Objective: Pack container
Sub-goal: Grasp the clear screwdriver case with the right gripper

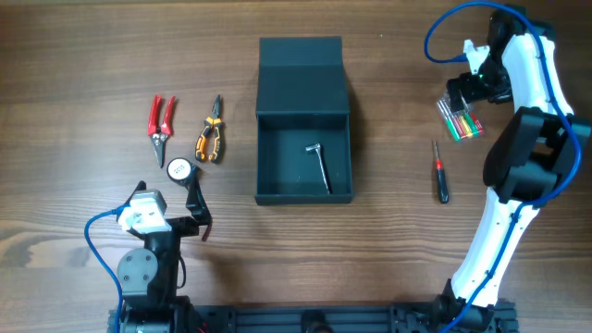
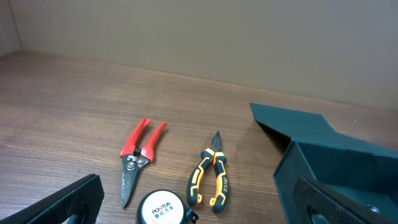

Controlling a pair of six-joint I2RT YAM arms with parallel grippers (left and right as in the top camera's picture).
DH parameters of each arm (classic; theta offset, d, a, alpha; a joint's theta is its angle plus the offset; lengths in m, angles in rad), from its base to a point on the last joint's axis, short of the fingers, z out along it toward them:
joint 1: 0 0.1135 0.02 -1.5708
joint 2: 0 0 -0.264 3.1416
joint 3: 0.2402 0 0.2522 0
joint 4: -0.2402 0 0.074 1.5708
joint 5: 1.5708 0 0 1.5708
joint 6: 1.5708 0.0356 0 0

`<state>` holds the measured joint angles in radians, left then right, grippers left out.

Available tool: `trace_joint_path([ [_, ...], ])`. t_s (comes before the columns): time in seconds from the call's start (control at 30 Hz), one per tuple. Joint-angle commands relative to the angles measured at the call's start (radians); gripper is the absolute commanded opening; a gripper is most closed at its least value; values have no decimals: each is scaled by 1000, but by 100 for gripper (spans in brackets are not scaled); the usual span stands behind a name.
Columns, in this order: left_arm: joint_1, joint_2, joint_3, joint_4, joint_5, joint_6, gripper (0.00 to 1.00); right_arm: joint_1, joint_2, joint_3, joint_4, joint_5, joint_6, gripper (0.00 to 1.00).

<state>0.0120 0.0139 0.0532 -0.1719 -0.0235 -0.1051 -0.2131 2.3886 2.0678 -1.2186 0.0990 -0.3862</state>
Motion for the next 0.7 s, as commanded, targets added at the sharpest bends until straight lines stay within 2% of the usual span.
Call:
trace_joint_path([
  [0.0, -8, -7, -5, 3, 15, 23, 100, 13, 19, -2, -1, -97, -7, 100],
  [0.23, -8, -7, -5, 3, 15, 23, 100, 17, 19, -2, -66, -97, -57, 100],
  [0.53, -8, -7, -5, 3, 16, 23, 100, 17, 63, -2, -103, -40, -47, 100],
  [0.67, -8, -7, -5, 3, 16, 23, 100, 17, 75, -48, -43, 3, -57, 100],
])
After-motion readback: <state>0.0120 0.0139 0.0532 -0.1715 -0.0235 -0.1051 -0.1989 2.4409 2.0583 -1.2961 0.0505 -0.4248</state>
